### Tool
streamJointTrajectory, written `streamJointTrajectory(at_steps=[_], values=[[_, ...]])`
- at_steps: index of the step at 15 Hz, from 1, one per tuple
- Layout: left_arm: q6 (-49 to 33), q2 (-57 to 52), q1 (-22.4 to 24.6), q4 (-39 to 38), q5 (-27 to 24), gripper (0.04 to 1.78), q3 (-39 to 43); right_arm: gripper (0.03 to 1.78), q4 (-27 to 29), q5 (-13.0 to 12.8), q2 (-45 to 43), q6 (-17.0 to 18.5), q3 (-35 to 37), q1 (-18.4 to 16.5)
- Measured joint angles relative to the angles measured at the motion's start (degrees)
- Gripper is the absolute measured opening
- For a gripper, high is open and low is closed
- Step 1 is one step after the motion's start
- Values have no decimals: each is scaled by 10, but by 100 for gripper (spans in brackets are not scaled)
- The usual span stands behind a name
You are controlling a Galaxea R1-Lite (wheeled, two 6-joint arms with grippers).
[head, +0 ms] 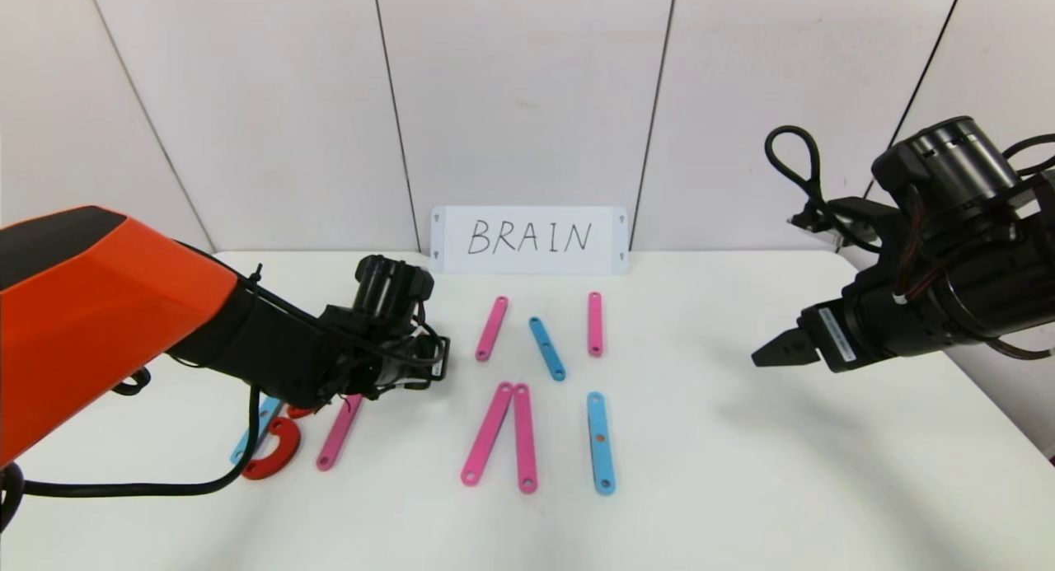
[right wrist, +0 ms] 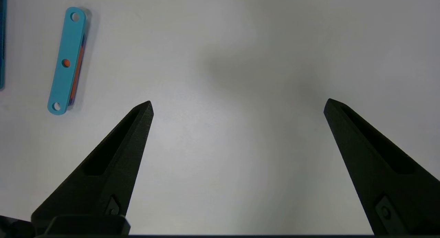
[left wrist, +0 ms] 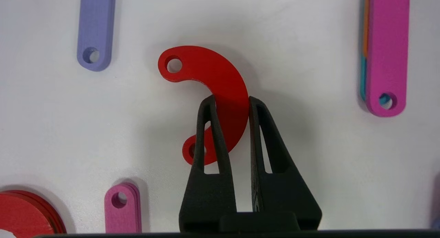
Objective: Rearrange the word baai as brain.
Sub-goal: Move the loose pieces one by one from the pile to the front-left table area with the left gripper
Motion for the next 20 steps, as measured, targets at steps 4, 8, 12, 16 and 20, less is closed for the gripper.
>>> streamJointTrajectory(at_steps=[4, 8, 12, 16, 20], values=[[1, -21, -20, -1, 19, 17, 32, 174, 0, 1, -3, 0, 0, 0], [2, -35, -36, -3, 27, 17, 67, 174, 0, 1, -8, 1, 0, 0], [10, -42, -57, -2, 54, 17, 87, 174, 0, 1, -11, 1, 0, -1], [19, -52, -59, 2, 55, 17, 94, 174, 0, 1, -11, 0, 0, 0], [31, -89, -58, 4, 57, 17, 99, 174, 0, 1, -11, 1, 1, 1]])
